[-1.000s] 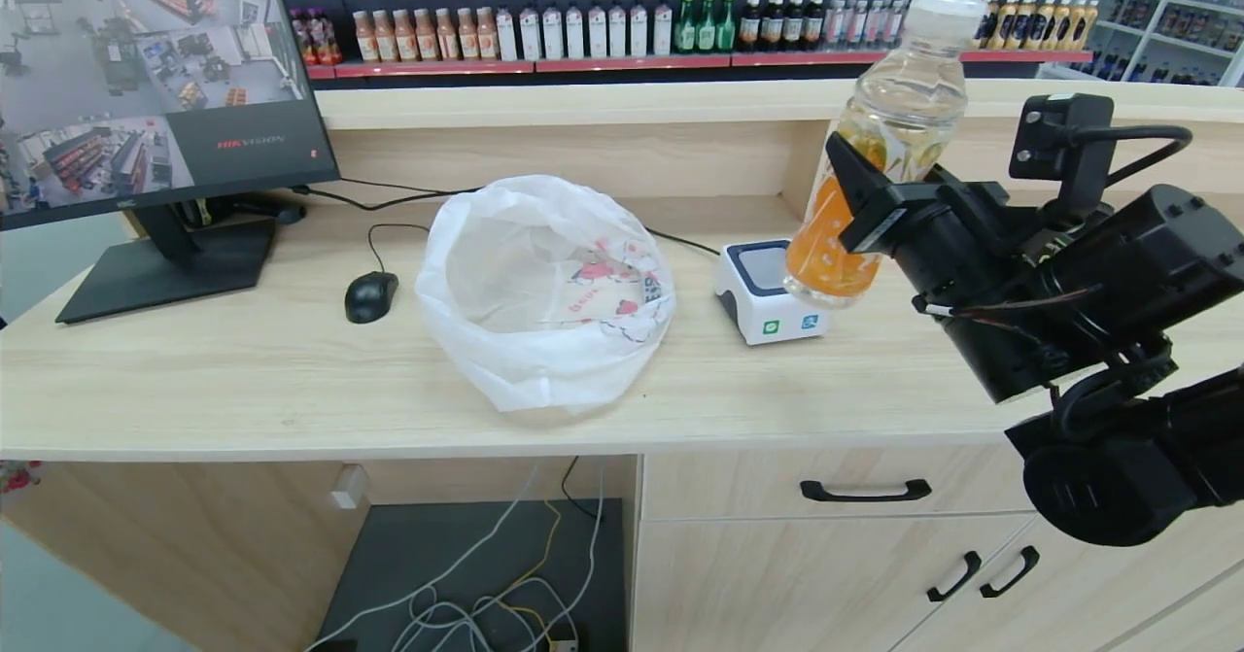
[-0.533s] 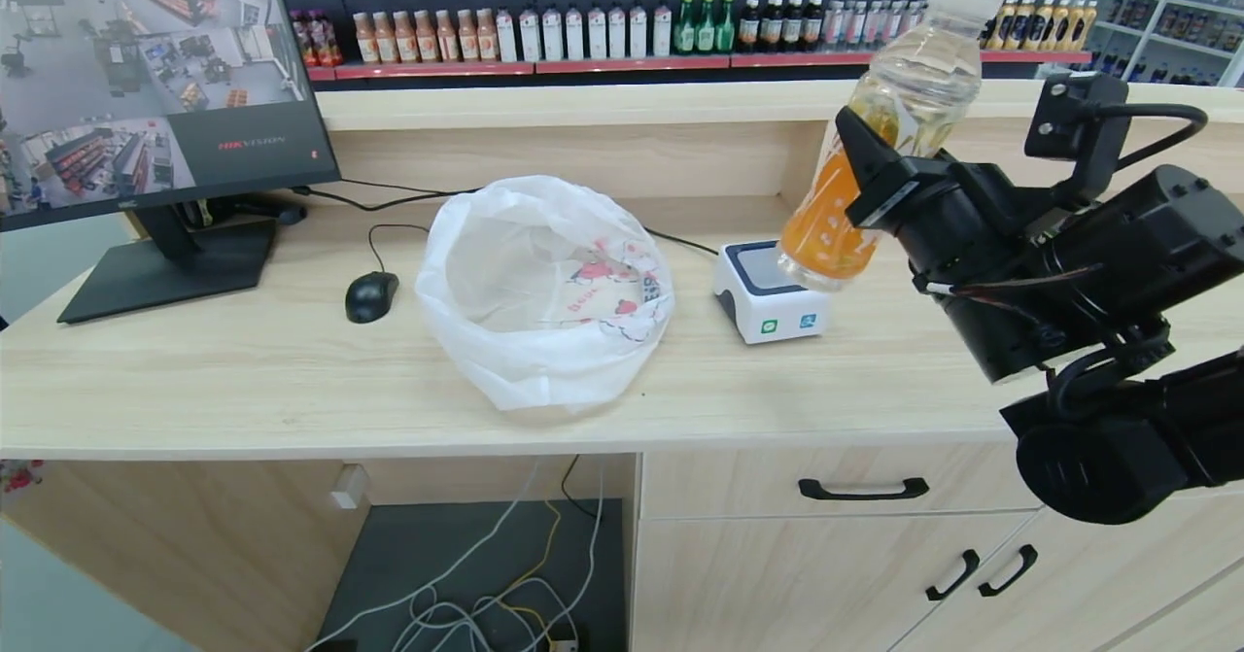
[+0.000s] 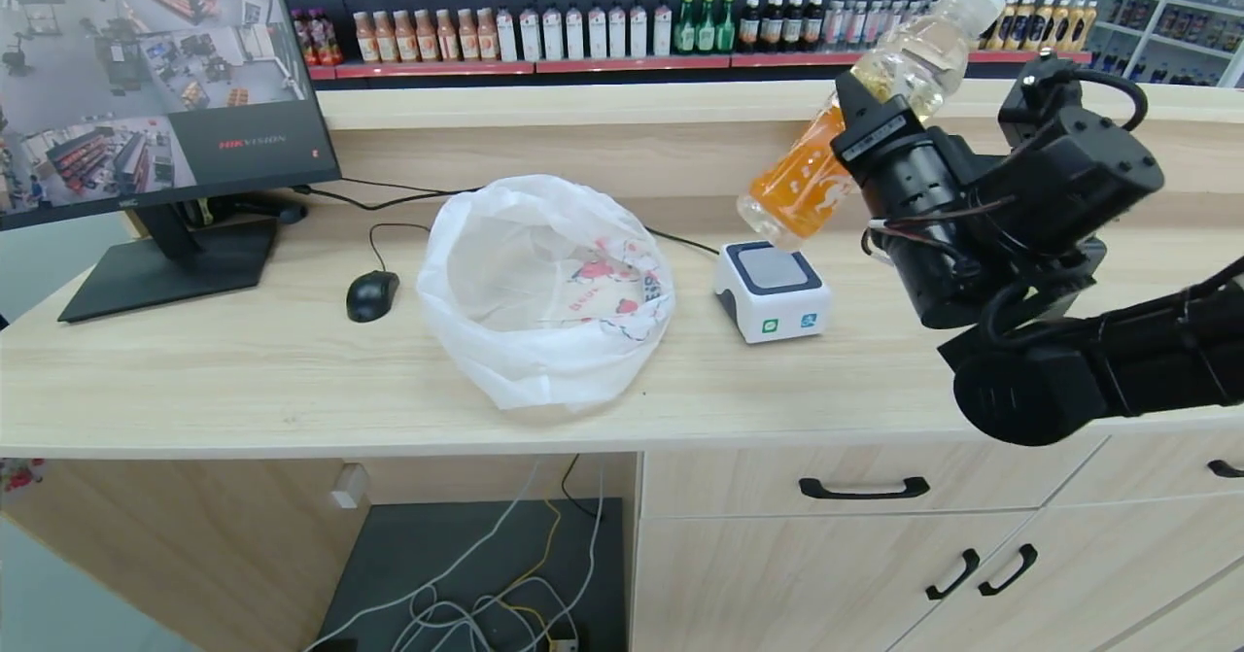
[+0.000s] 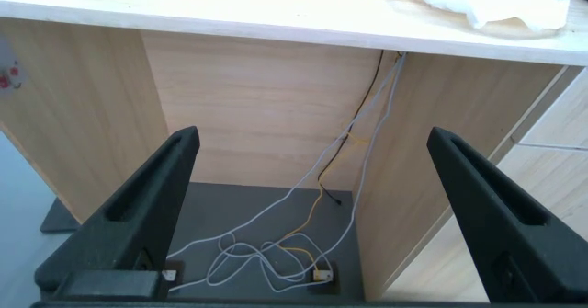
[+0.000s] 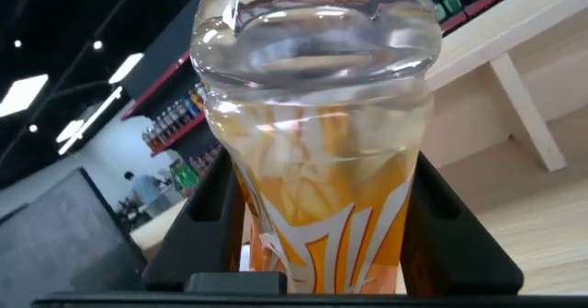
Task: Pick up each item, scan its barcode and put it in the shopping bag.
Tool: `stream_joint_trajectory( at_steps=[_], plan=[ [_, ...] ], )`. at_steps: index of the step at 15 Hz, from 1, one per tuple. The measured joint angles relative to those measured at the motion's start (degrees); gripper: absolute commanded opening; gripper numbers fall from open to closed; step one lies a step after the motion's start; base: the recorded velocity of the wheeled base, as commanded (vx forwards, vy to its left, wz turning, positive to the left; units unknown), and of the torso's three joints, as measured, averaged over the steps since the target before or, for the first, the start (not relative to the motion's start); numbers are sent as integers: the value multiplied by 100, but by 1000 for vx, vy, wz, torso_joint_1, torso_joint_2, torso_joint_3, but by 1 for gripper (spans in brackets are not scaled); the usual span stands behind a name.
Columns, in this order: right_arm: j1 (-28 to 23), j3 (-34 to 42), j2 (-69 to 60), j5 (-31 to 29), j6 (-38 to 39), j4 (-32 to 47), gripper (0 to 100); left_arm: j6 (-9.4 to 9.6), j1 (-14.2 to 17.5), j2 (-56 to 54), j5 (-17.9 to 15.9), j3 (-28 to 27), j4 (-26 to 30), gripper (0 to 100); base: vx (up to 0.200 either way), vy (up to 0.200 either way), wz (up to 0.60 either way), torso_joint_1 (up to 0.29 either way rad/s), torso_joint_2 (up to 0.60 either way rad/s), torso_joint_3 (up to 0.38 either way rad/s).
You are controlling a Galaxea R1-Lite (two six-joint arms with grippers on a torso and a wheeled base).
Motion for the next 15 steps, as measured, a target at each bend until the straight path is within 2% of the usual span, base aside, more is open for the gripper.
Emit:
stream_joint_trajectory(
  at_steps=[4,12,15],
  plan=[
    [5,-461,362,-172,875,345,0,2,2,0,0,0,0,100,0,0,0,0,0,0],
    [-61,-461,688,-224,1893,575,0,2,2,0,1,0,0,100,0,0,0,0,0,0],
    [-201,-450,800,-427,2389,767,0,2,2,0,0,0,0,100,0,0,0,0,0,0]
  ],
)
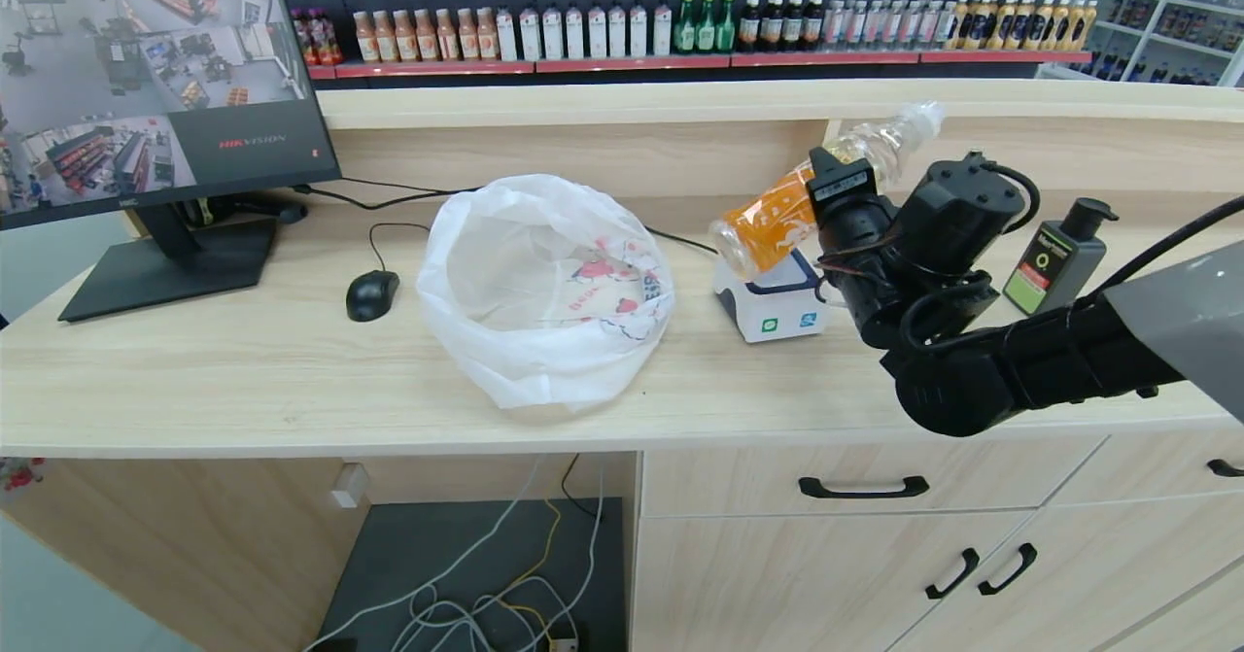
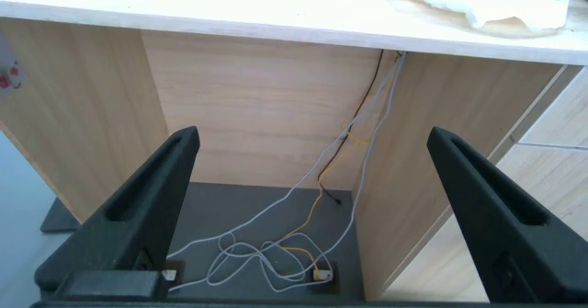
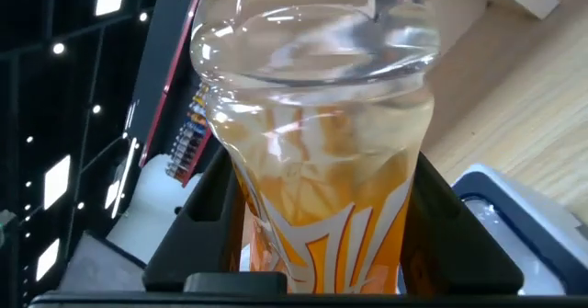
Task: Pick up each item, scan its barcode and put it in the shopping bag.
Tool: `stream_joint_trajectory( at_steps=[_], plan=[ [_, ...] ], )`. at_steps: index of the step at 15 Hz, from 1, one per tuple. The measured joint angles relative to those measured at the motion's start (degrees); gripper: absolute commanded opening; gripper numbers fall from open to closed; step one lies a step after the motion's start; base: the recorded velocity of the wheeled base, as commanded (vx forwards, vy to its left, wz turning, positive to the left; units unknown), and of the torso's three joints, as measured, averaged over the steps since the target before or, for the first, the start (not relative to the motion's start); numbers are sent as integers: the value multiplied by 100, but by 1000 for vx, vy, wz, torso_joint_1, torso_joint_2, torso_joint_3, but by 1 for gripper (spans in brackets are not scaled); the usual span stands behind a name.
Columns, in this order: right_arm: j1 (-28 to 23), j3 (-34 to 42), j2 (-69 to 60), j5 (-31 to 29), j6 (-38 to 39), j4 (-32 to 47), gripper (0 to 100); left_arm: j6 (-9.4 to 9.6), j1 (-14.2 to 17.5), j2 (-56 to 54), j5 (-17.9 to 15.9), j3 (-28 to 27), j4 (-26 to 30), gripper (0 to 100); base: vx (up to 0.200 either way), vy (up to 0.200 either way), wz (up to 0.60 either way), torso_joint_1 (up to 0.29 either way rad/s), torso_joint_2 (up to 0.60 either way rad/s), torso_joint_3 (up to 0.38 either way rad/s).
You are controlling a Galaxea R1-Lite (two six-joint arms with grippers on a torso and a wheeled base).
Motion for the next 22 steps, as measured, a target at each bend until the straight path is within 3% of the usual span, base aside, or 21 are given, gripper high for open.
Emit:
stream_joint_trajectory(
  at_steps=[12,22],
  plan=[
    [-141,-7,162,-33,695,15,0,0,-2,0,0,0,0,100,0,0,0,0,0,0],
    [-157,9,240,-83,763,-44,0,0,0,0,0,0,0,100,0,0,0,0,0,0]
  ],
)
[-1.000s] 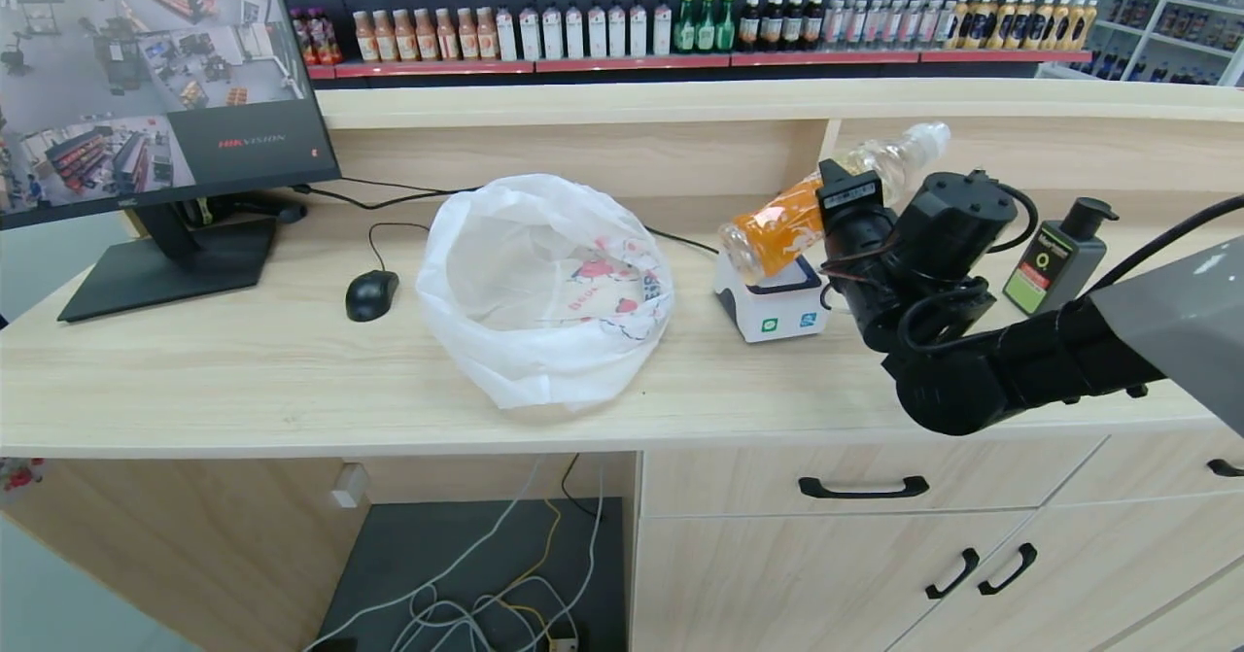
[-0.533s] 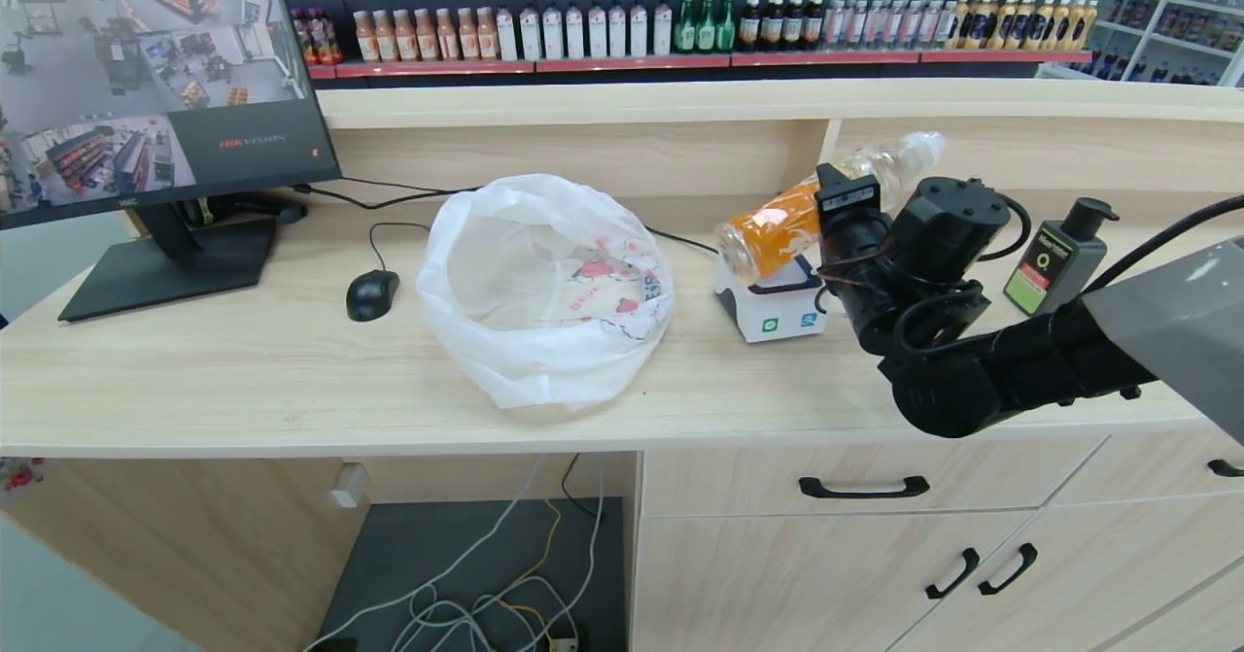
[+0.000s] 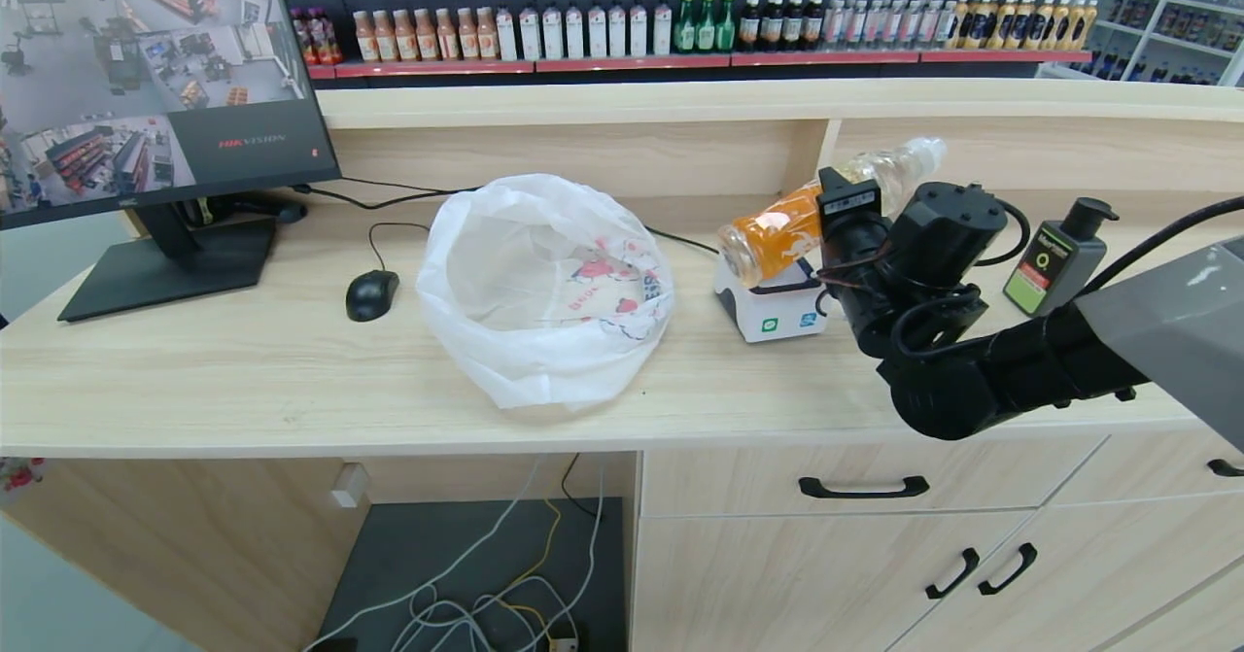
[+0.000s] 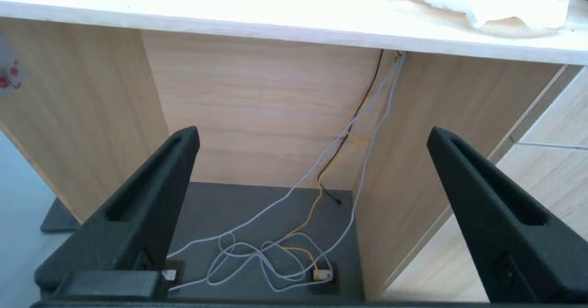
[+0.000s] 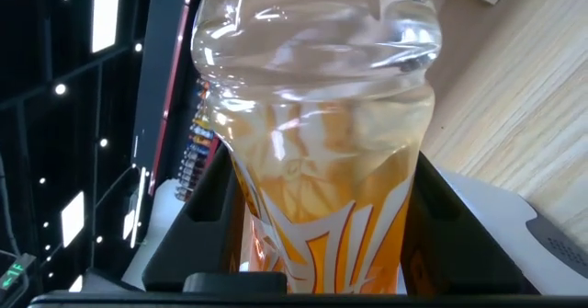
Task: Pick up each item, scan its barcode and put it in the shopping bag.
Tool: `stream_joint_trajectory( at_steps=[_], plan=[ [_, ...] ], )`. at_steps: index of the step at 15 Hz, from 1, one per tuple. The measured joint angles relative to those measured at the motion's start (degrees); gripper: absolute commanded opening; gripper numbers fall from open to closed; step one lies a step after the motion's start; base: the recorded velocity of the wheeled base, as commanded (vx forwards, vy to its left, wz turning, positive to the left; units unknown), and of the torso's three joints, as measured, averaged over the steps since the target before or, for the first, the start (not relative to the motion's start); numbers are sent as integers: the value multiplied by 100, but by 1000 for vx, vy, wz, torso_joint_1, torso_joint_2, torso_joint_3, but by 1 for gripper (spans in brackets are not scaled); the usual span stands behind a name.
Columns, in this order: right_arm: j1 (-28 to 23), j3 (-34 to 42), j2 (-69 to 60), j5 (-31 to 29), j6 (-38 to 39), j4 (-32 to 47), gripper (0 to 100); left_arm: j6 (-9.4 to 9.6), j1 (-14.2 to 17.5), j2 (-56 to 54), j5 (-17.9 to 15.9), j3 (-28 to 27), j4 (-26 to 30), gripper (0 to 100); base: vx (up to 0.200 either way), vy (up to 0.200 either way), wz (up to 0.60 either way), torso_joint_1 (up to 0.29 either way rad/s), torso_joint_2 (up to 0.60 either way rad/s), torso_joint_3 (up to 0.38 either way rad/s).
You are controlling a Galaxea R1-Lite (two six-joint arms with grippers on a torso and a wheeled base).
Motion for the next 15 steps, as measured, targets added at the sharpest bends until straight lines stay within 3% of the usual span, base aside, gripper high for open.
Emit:
stream_joint_trajectory(
  at_steps=[8,13,15],
  plan=[
    [27,6,-102,0,-82,-9,0,0,0,0,1,0,0,100,0,0,0,0,0,0],
    [107,61,-391,-16,-644,-35,0,2,-2,0,1,0,0,100,0,0,0,0,0,0],
    [229,161,-511,4,-1302,-317,0,2,-2,0,0,0,0,100,0,0,0,0,0,0]
  ],
)
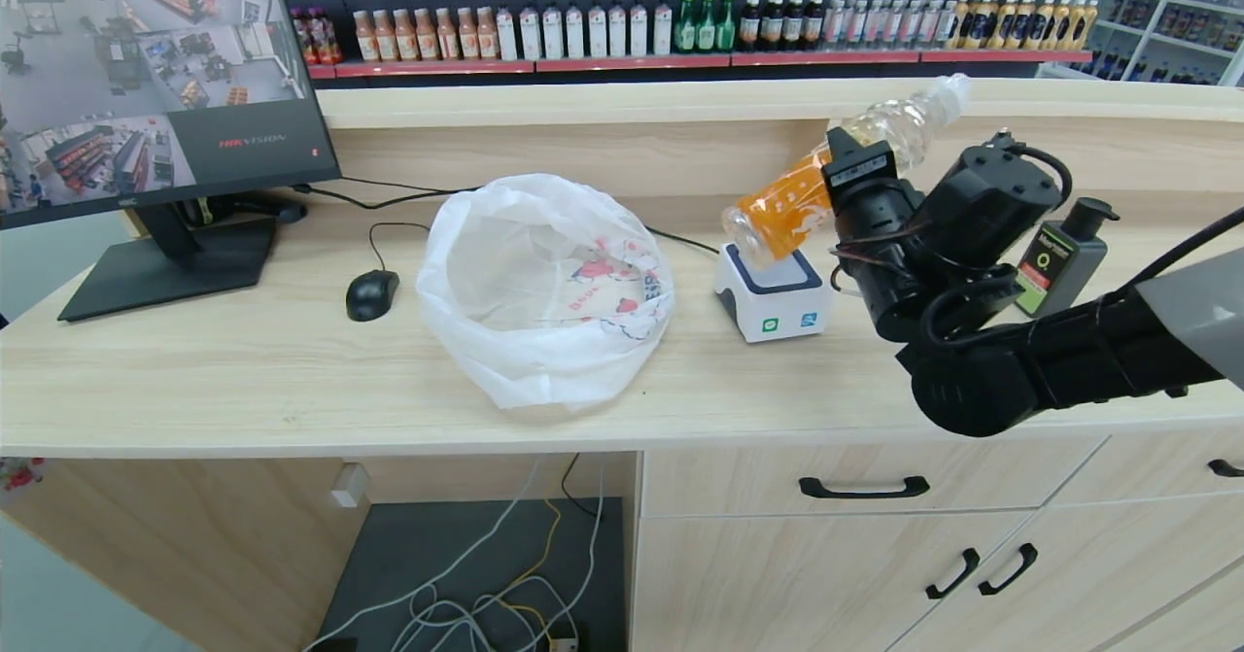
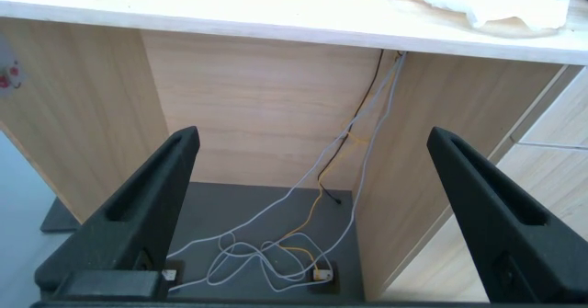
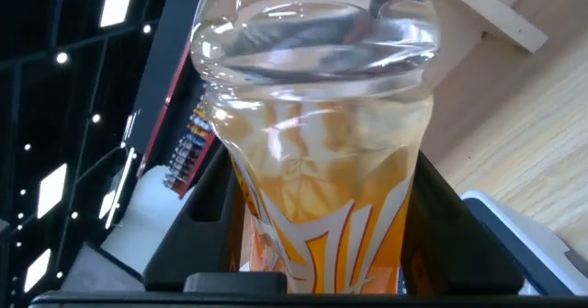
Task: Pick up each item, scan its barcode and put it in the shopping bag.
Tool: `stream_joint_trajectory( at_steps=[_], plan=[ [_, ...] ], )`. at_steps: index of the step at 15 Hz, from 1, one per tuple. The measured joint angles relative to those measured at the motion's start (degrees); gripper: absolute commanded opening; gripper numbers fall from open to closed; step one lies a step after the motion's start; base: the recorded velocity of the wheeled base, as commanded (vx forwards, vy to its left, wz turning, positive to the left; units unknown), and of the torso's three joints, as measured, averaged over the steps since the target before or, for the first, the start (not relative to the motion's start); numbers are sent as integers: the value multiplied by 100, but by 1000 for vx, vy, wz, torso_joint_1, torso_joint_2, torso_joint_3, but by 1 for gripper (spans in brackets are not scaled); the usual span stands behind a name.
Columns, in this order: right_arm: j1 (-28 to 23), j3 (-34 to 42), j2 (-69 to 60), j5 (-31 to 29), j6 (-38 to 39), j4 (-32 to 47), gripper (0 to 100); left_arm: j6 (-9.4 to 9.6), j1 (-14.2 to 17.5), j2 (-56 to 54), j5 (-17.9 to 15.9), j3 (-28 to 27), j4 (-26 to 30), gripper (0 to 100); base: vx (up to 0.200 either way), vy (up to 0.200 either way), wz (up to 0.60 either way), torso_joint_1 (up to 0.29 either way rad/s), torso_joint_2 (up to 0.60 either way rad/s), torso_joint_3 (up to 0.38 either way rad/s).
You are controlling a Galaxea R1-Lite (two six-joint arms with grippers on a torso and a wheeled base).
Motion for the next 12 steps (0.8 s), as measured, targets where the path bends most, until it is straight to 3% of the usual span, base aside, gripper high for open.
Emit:
stream_joint_trajectory(
  at_steps=[5,8,10,12],
  plan=[
    [339,60,-160,158,-1520,-600,0,-2,2,0,0,0,0,100,0,0,0,0,0,0],
    [571,145,-223,790,-2976,-1065,0,-5,2,0,0,0,0,100,0,0,0,0,0,0],
    [608,501,-294,1286,-3734,-1378,0,2,2,0,0,0,0,100,0,0,0,0,0,0],
    [608,1013,-407,1401,-4383,-1621,0,0,0,0,1,0,0,100,0,0,0,0,0,0]
  ],
)
